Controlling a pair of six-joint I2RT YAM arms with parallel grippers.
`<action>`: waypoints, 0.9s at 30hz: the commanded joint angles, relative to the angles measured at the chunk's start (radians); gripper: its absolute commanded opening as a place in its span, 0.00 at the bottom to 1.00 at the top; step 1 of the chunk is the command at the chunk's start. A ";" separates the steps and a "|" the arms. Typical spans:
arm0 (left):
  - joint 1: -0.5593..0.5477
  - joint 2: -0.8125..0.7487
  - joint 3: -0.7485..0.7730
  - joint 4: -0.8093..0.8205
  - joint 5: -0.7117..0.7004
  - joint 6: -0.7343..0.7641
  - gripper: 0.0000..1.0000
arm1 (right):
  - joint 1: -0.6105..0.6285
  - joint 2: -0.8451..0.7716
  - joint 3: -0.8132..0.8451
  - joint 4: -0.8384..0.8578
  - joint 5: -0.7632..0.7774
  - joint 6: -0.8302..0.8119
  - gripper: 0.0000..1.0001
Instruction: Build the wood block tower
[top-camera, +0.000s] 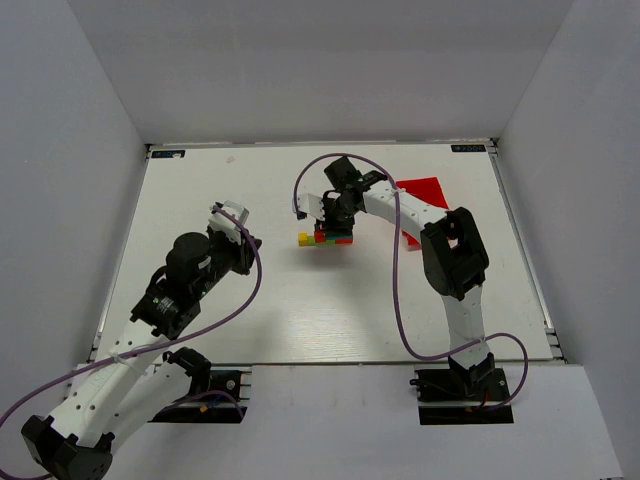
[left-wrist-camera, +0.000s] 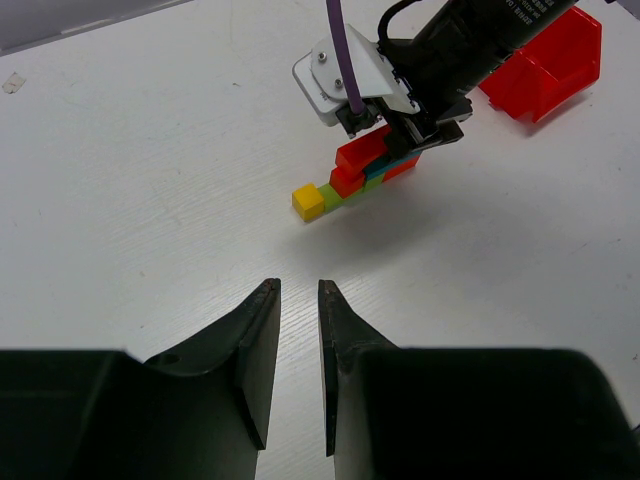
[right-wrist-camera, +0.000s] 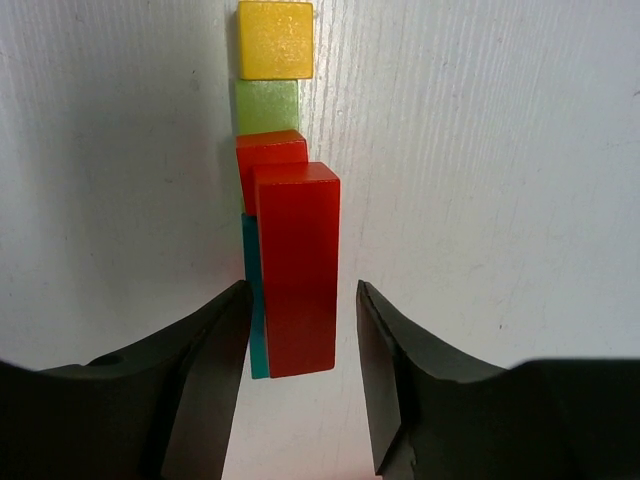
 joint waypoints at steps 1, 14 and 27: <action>0.005 -0.002 -0.001 0.003 0.013 0.000 0.33 | 0.002 0.000 0.011 0.021 0.001 0.008 0.53; 0.005 -0.002 -0.001 0.003 0.013 0.000 0.33 | 0.004 -0.020 -0.011 0.029 -0.005 -0.003 0.90; 0.005 -0.002 -0.001 0.003 0.013 0.000 0.33 | 0.002 -0.271 -0.115 0.053 -0.033 0.012 0.90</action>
